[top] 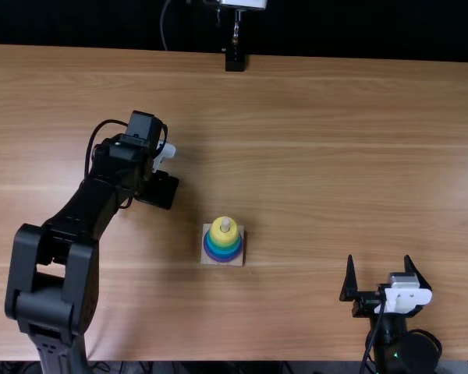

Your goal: Build the Hanoi tower: stack the rings onto the peg from bottom to top in this color order: purple, dark blue, light blue, dark green, light green, yellow, orange.

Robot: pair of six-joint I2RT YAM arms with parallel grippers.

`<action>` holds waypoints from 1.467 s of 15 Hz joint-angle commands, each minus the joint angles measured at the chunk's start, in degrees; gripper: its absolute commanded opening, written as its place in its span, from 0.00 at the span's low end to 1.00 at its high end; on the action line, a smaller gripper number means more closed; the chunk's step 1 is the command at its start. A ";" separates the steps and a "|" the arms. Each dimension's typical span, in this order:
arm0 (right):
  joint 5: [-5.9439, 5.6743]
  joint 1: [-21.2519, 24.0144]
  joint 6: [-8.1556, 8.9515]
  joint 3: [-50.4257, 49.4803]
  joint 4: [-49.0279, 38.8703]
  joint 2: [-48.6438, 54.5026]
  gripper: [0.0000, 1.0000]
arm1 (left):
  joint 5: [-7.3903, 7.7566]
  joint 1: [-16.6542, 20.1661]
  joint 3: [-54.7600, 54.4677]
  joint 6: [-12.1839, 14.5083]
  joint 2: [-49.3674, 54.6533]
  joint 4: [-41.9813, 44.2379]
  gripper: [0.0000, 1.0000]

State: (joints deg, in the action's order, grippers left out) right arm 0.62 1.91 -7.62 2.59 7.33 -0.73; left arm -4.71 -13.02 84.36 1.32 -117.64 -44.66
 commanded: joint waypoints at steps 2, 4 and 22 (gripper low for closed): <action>-0.10 0.55 -0.19 -1.71 0.32 0.73 1.00 | -0.14 0.45 -0.33 0.58 -1.80 0.05 1.00; -0.10 0.55 -0.19 -1.62 0.32 0.73 1.00 | -0.14 0.45 -0.25 0.68 -2.06 0.05 1.00; -0.10 0.55 -0.08 -1.71 0.43 0.73 1.00 | -0.99 -0.17 0.46 0.58 -0.39 -0.90 0.00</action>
State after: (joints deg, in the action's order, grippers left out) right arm 0.64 1.91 -7.60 2.59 7.29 -0.73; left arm -5.56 -13.04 84.36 1.45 -118.50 -45.39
